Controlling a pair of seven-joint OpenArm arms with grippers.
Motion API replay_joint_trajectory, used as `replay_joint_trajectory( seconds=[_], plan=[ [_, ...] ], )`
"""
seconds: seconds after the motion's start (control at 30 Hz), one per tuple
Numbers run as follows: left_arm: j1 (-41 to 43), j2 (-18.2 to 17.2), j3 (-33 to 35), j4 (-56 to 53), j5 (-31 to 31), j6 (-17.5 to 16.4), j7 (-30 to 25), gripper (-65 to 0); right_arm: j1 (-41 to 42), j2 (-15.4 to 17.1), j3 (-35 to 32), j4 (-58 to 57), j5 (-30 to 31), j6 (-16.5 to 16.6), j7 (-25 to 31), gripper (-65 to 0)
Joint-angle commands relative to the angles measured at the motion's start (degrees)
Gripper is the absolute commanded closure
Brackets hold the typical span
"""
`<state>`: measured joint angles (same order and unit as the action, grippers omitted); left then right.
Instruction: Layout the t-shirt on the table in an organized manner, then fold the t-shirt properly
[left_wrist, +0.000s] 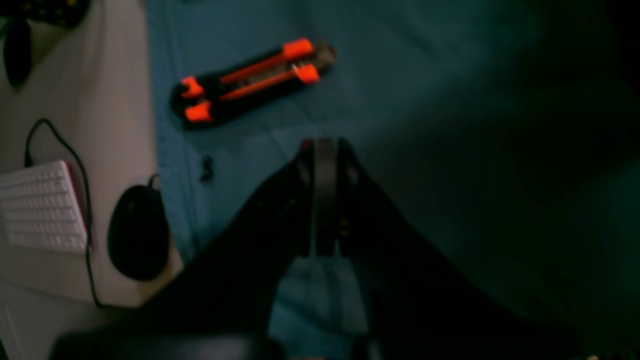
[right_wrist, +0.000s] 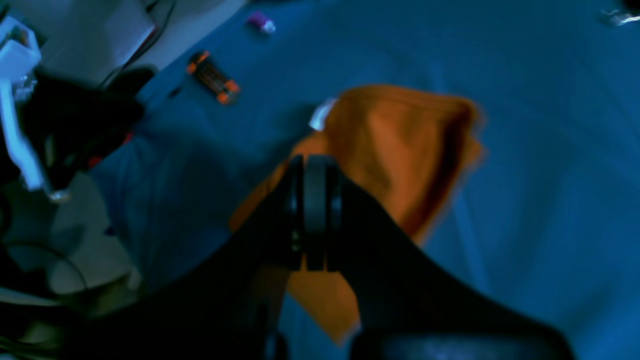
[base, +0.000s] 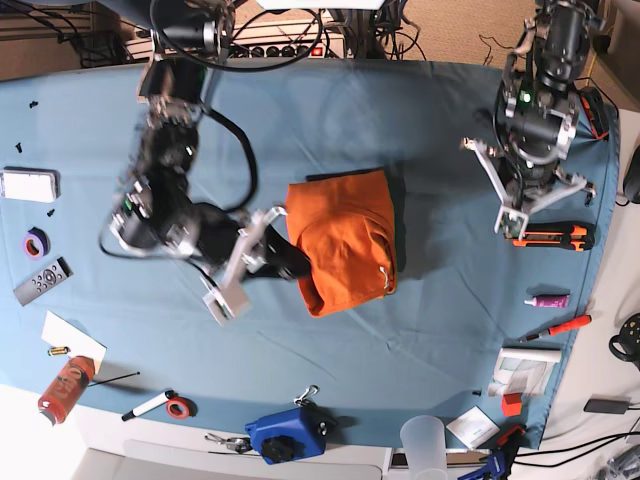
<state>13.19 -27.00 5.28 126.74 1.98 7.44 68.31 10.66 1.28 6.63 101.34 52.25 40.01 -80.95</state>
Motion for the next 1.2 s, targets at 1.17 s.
replay_joint_trajectory(
  seconds=[1.17],
  plan=[
    [41.42,-0.59,-9.62,1.36,1.9,3.87,-2.01,0.0,-59.23,10.73,15.17,25.35,-0.13,-0.01,0.95,0.0]
  ],
)
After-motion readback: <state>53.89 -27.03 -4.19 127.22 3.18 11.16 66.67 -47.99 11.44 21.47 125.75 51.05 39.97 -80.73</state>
